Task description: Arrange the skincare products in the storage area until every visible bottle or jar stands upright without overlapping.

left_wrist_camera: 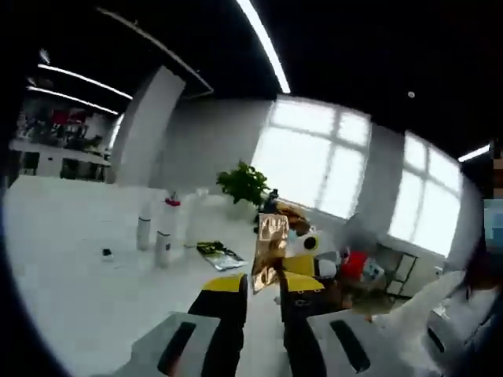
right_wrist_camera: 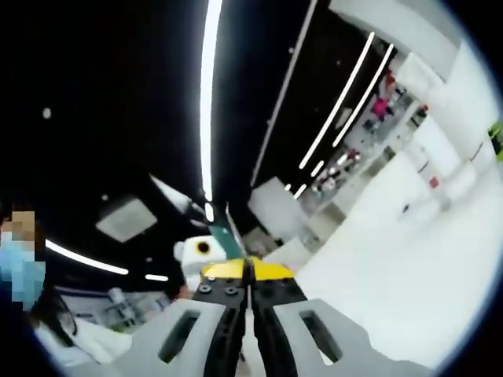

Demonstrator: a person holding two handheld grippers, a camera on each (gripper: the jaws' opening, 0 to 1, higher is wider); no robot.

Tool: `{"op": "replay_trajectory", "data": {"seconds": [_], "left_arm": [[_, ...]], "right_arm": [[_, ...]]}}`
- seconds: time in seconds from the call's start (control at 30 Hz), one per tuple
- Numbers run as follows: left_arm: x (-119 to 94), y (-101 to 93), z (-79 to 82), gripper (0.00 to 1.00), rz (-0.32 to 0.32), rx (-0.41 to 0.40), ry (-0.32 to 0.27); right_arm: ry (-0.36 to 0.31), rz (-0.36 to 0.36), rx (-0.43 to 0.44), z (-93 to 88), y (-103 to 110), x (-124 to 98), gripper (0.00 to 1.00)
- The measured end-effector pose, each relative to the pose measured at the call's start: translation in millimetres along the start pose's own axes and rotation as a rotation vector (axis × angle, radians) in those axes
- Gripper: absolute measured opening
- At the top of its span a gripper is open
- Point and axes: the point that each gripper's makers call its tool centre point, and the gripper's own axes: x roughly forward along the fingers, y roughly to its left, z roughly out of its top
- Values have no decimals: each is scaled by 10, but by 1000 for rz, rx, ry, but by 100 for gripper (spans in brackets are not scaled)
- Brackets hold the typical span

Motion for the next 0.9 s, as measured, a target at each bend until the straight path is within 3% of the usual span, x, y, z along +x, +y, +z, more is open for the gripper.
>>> {"op": "replay_trajectory", "data": {"seconds": [0.2, 0.5, 0.63, 0.73, 0.9], "left_arm": [[-26, -48, 34, 6, -87, -168, -39], [-21, -73, 17, 1, -103, -213, -47], [-11, -105, 8, 0, -112, -241, -43], [0, -123, 3, 0, -123, -306, -43], [-2, -63, 68, 0, -114, -404, -88]], "right_arm": [[-5, 15, 31, 1, 37, 10, 0], [-1, 7, 27, -14, 64, 27, 0], [-19, -10, -37, 1, 58, 23, 1], [-46, -54, -168, 26, 36, -1, 3], [-47, -95, -236, 25, -2, -64, 12]]}}
